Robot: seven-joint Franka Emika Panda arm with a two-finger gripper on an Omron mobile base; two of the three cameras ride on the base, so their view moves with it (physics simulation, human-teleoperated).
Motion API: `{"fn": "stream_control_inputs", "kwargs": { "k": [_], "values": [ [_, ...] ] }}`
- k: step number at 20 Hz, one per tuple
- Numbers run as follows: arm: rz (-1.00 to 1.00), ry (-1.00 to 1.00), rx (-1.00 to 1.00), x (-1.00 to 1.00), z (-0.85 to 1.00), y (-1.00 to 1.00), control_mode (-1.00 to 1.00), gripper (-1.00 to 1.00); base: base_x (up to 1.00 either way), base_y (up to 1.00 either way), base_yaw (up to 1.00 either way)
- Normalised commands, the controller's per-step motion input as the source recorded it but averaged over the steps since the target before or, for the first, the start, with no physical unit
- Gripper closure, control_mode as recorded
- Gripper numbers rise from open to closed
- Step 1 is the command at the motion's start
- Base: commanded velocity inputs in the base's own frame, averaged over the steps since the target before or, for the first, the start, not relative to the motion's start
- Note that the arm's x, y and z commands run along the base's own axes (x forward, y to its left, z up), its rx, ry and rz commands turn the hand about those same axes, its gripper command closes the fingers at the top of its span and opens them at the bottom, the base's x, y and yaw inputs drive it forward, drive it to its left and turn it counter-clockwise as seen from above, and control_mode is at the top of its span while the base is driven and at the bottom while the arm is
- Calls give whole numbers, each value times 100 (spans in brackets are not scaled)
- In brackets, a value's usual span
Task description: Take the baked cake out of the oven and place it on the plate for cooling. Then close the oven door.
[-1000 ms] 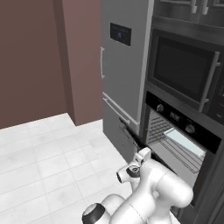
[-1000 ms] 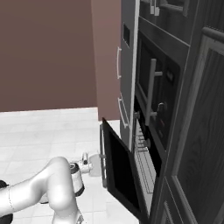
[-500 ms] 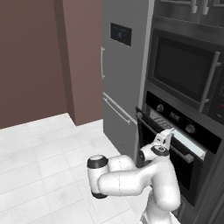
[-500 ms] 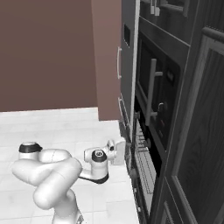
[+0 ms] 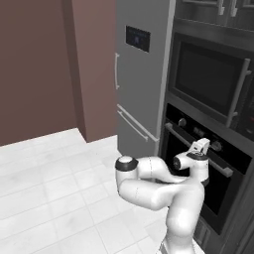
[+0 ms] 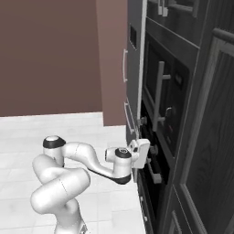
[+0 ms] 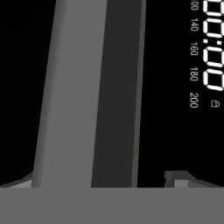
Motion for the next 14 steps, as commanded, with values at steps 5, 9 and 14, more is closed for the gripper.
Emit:
{"fn": "stream_control_inputs", "kwargs": {
  "k": [5,9,14],
  "values": [
    [0,-12,0,23,-4,-49,-100,-100,0,0,0],
    [0,-13,0,15,-5,-41,-100,-100,0,0,0],
    [0,-10,0,2,-2,-24,-100,-100,0,0,0]
  ]
}}
